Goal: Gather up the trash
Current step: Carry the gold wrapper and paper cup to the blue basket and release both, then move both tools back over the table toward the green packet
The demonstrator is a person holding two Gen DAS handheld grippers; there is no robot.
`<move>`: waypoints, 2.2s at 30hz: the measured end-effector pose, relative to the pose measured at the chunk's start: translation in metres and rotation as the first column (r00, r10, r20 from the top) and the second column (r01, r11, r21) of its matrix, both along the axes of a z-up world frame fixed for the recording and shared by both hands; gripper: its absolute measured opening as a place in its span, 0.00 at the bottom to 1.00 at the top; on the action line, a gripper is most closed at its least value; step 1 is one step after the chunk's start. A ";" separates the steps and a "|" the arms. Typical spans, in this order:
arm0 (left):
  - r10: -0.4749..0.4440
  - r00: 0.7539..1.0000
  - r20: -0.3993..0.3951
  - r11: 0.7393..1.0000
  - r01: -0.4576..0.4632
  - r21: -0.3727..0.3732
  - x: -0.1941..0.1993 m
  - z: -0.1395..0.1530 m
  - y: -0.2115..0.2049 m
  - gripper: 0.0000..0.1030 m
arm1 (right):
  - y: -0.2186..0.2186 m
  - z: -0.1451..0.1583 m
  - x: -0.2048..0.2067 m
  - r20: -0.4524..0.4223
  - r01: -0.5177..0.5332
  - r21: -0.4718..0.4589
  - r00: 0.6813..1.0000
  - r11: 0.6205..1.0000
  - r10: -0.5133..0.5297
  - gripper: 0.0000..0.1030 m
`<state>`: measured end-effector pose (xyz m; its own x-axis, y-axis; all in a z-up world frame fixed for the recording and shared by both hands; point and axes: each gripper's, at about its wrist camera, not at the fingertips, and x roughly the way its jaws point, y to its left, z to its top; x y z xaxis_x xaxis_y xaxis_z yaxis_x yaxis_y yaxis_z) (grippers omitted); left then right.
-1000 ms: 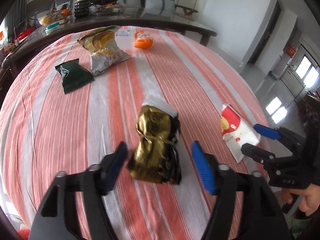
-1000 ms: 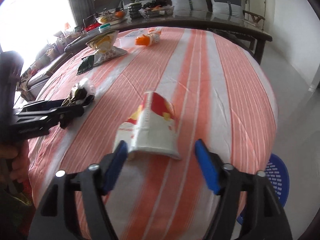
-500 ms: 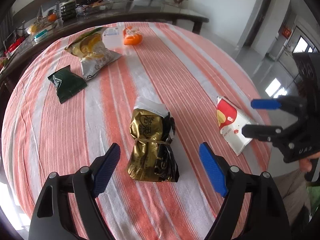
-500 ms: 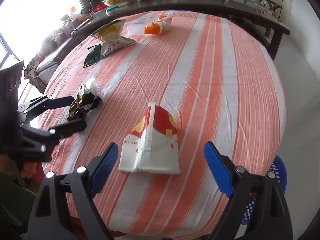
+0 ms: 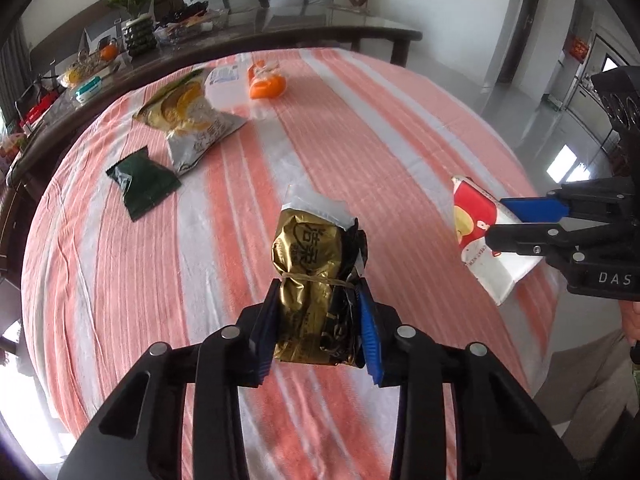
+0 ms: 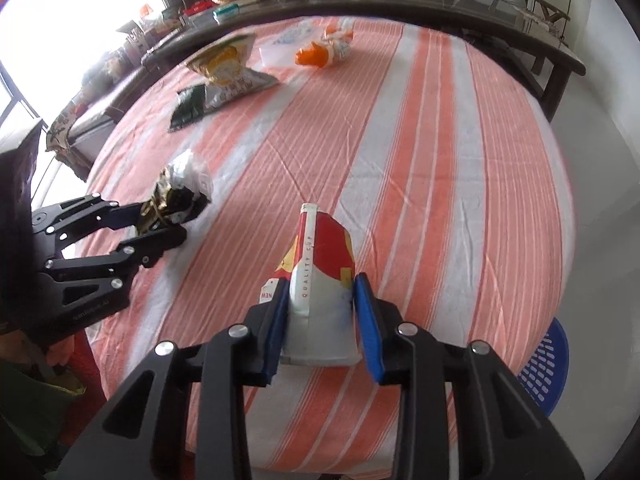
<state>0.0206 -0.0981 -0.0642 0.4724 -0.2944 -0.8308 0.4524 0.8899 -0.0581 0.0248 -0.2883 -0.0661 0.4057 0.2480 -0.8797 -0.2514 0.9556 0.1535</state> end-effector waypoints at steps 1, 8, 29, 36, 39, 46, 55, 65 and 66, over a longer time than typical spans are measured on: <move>-0.006 1.000 0.002 1.000 0.006 -0.009 -0.002 0.003 -0.004 0.34 | -0.003 0.003 -0.002 0.010 0.006 0.013 1.000 1.000 -0.006 0.31; -0.084 0.996 -0.017 0.991 0.082 -0.105 -0.010 0.024 -0.055 0.34 | -0.054 0.017 -0.018 0.060 0.101 0.125 0.992 0.987 -0.110 0.31; -0.383 0.914 -0.133 0.914 0.355 -0.197 -0.041 -0.022 -0.328 0.35 | -0.320 -0.049 -0.089 0.027 0.581 0.098 0.810 0.808 -0.585 0.31; -0.368 0.911 -0.185 0.921 0.330 -0.207 -0.027 -0.062 -0.377 0.36 | -0.353 -0.074 -0.099 -0.004 0.637 0.142 0.765 0.757 -0.644 0.32; -0.361 0.915 -0.179 0.924 0.325 -0.200 -0.020 -0.075 -0.391 0.43 | -0.362 -0.079 -0.099 -0.009 0.645 0.170 0.757 0.745 -0.653 0.38; -0.332 0.928 -0.172 0.928 0.288 -0.237 -0.009 -0.080 -0.395 0.75 | -0.385 -0.086 -0.113 -0.024 0.681 0.230 0.718 0.696 -0.695 0.62; -0.326 0.945 0.032 0.921 0.325 -0.215 -0.060 -0.013 -0.294 0.95 | -0.369 -0.067 -0.119 0.120 0.727 0.118 0.666 0.677 -0.736 0.92; -0.078 0.994 0.080 0.995 0.082 -0.048 -0.029 -0.012 -0.116 0.95 | -0.246 -0.039 -0.106 0.357 0.546 -0.069 0.795 0.835 -0.490 0.92; -0.049 0.995 0.081 0.998 0.053 -0.037 -0.025 -0.011 -0.101 0.95 | -0.222 -0.039 -0.102 0.349 0.506 -0.063 0.819 0.860 -0.456 0.92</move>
<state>-0.0049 -0.1990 -0.0748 0.5204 -0.3511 -0.7784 0.5017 0.8633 -0.0541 -0.0775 -0.5106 -0.1049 0.6966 -0.1721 -0.6965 0.2357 0.9718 -0.0045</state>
